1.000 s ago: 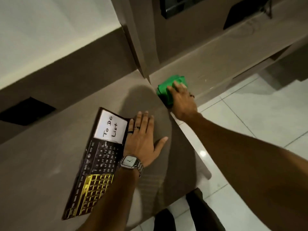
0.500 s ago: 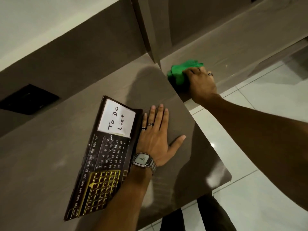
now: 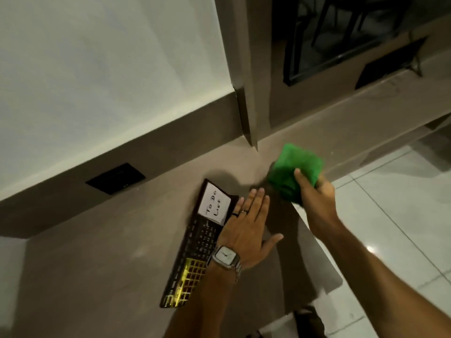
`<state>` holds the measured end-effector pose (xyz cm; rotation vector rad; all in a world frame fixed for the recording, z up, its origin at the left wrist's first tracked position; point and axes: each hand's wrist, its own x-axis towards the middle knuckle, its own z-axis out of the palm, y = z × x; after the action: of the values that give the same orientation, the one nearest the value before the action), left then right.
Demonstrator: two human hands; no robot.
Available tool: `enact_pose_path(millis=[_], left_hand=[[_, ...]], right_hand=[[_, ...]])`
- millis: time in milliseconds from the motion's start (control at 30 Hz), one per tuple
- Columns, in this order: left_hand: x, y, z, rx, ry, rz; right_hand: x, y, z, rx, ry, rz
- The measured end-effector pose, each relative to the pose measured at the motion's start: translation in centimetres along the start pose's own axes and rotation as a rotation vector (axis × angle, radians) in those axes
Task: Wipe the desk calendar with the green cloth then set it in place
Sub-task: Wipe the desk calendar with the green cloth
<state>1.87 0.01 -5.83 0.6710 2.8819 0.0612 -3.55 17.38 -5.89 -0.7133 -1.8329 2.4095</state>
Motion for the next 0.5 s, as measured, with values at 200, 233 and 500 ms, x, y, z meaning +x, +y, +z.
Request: enact_pose_path(millis=[200, 233, 500], left_hand=[[-7.7, -3.0, -6.3, 0.021, 0.21, -0.144], [-9.2, -3.5, -6.4, 0.021, 0.185, -0.183], [-14.4, -6.3, -3.3, 0.0, -0.093, -0.357]], right_hand=[[-9.0, 1.2, 1.3, -0.12, -0.14, 0.032], [-10.1, 1.5, 1.7, -0.173, -0.167, 0.016], [-14.6, 5.3, 4.1, -0.616, -0.505, -0.471]])
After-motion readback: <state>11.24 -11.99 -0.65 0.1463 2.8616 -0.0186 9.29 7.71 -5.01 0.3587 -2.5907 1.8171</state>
